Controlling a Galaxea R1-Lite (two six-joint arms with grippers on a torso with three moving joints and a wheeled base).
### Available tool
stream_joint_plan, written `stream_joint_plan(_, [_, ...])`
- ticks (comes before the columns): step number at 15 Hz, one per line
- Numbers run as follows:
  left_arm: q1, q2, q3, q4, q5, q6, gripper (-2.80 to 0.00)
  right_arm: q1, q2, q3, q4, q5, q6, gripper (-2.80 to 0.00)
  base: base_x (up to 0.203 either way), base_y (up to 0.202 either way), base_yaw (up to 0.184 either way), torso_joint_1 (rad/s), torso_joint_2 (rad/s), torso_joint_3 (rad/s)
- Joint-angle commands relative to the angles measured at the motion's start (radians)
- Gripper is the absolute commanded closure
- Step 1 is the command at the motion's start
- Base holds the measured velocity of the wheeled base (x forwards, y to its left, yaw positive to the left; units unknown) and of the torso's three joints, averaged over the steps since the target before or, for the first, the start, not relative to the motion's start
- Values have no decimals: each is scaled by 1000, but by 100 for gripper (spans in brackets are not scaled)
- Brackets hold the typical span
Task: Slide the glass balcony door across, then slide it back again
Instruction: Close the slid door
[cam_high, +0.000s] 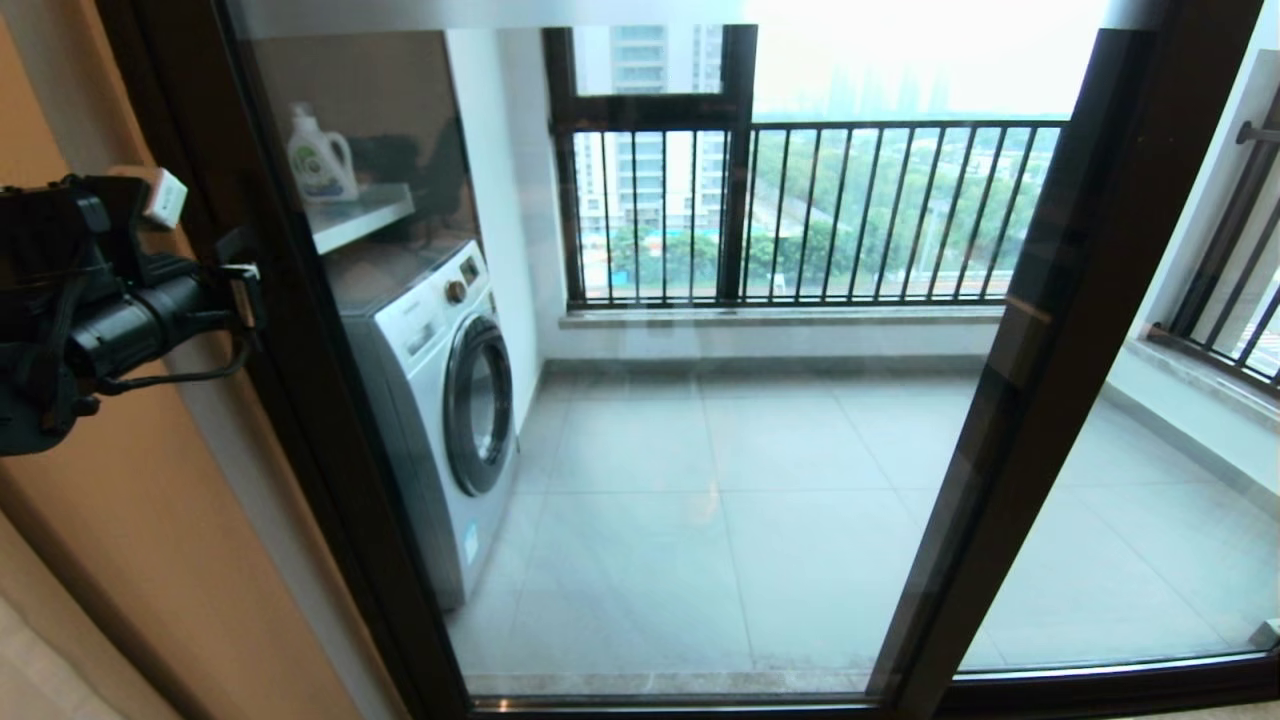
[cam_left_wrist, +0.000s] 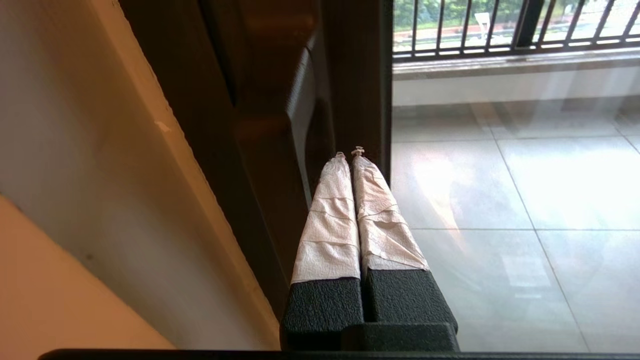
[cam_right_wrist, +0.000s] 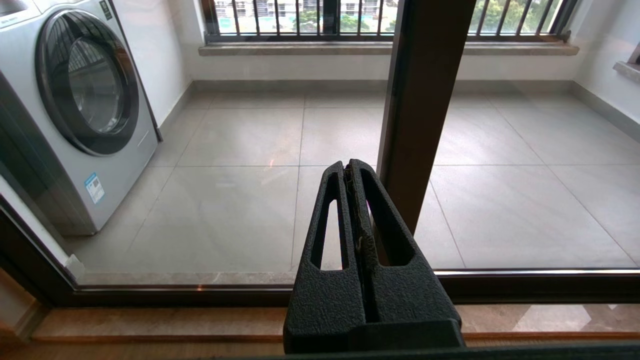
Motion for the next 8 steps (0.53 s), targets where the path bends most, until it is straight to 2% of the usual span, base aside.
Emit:
stream_joint_plan(1, [21, 36, -18, -4, 1, 2, 0, 0, 1, 3, 0, 0, -1, 0, 0, 0, 0, 0, 0, 0])
stream_joint_plan(8, [101, 60, -54, -4, -6, 8, 0, 0, 1, 3, 0, -1, -1, 0, 0, 0, 0, 0, 0, 0])
